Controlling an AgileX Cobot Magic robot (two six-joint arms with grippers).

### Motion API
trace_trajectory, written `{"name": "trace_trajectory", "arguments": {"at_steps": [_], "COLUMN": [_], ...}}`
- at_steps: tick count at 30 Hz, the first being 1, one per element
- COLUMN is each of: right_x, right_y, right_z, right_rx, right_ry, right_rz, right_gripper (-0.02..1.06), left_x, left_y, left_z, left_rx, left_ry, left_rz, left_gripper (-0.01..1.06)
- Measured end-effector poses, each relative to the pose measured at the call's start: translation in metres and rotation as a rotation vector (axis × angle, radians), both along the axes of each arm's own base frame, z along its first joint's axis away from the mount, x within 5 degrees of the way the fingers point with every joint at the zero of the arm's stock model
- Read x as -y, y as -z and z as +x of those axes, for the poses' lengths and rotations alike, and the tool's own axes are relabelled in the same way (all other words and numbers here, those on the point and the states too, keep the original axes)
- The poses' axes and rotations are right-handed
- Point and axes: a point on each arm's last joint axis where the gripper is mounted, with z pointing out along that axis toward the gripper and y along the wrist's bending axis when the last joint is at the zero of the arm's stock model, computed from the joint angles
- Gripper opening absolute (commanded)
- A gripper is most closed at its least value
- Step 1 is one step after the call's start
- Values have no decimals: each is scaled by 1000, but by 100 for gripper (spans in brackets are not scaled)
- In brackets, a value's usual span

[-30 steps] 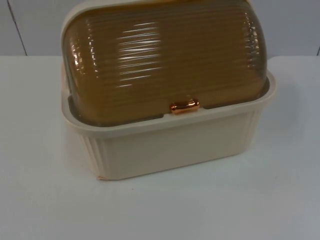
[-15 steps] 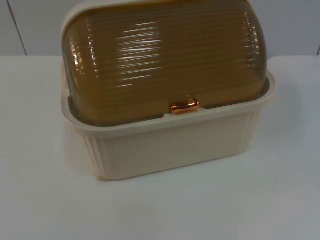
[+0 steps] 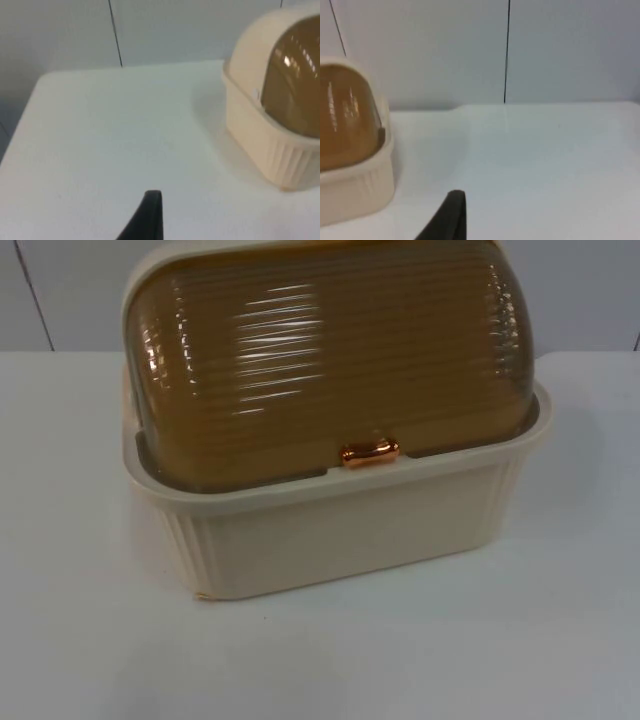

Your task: Open the box lid with the left hand, place the block into the box with the right hand, then close the box lid with the left hand.

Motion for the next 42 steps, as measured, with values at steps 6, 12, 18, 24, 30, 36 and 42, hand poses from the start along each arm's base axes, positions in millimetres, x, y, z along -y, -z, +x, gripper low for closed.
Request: {"name": "trace_trajectory", "arguments": {"at_steps": [6,12,18,24,30,36,42], "right_x": [0,1,1,1,1,1,1], "right_y": [22,44,53,53,53,53,53], "right_z": [14,24,28,28,28,28,28], "right_rx": [-97,-180,-223,-223,-221,-221,-221], "right_ry": [2,3,4,4,3,3,3], "right_rz": [8,12,13,13,13,13,13], "right_gripper": [105,105,105,105,105,105,105], "left_x": [0,0,0,0,0,0,0], "left_y": [23,27,27,27,27,28,28], "left_z": [12,14,14,14,14,14,14], "left_rx": [-81,-96,-97,-97,-97,-99,-99], "left_ry": [-3,-3,-3,-3,-3,-3,-3], "left_rz": [5,6,6,6,6,6,6], "left_gripper": [93,93,93,93,93,93,93]}}
